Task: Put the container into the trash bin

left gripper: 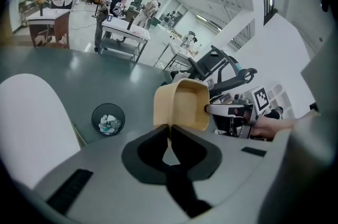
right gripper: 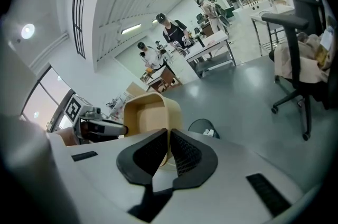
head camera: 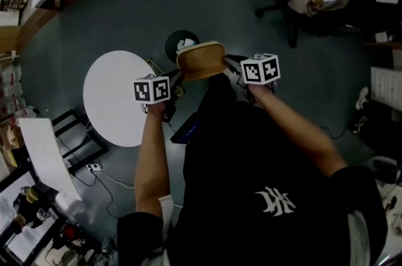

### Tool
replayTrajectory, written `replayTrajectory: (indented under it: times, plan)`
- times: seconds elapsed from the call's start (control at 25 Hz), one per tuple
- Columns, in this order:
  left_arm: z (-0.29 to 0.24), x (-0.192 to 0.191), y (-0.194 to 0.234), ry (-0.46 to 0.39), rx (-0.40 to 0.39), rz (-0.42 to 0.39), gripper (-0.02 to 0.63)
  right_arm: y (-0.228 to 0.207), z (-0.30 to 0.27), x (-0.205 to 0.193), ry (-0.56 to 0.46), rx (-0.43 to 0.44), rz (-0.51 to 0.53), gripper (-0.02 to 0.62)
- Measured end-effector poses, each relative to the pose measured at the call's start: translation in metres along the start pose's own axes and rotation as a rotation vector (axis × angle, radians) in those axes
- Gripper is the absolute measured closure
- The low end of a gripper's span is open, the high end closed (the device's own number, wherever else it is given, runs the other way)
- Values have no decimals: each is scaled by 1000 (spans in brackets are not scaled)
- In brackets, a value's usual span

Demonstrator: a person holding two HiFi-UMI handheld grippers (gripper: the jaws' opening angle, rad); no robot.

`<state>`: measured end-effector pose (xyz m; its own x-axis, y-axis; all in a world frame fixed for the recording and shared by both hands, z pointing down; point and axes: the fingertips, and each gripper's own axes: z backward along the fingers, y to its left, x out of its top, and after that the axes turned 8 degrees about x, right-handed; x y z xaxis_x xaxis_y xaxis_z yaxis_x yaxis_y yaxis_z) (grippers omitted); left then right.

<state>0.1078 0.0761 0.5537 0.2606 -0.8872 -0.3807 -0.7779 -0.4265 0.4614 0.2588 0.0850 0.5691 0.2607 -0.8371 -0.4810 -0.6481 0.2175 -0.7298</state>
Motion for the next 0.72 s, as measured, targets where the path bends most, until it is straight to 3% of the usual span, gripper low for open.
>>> replayTrajectory:
  times: [0.72]
  plan:
    - [-25,103,86,-104,-15,247,581,-19,-107,136,247,36,153,548]
